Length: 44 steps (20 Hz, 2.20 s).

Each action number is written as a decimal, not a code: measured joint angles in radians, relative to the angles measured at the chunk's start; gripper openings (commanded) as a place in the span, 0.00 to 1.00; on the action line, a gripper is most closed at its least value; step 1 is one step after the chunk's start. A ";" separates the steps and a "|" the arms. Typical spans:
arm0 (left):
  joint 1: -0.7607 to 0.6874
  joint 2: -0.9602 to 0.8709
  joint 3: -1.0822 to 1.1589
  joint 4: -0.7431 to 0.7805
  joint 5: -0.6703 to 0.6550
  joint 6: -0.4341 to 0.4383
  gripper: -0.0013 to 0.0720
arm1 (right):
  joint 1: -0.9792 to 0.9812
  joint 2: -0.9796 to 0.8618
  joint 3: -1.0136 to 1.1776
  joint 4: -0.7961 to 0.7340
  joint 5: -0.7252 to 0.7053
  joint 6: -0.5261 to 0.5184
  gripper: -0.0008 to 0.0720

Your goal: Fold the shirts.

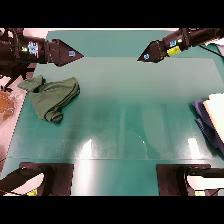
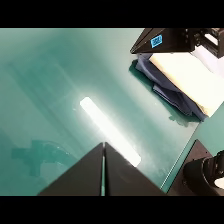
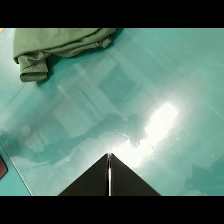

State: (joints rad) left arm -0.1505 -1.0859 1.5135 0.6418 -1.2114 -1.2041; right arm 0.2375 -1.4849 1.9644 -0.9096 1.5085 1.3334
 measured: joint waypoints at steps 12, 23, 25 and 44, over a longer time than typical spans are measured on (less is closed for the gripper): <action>0.000 0.000 0.000 0.000 0.000 0.000 0.05 | 0.000 0.000 0.000 0.000 -0.024 0.000 0.04; 0.000 0.000 0.000 0.000 0.012 0.000 0.05 | 0.001 0.000 0.000 0.053 -0.109 0.113 0.04; 0.000 0.000 0.000 0.002 0.014 -0.002 0.05 | 0.002 -0.001 0.000 0.075 -0.114 0.147 0.10; 0.021 0.000 0.001 1.076 -0.204 -0.344 0.70 | 0.180 -0.588 0.000 0.463 -0.361 0.257 0.86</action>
State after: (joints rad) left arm -0.1299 -1.0859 1.5146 1.7176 -1.4158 -1.5478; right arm 0.4179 -2.0727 1.9648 -0.4465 1.1477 1.5906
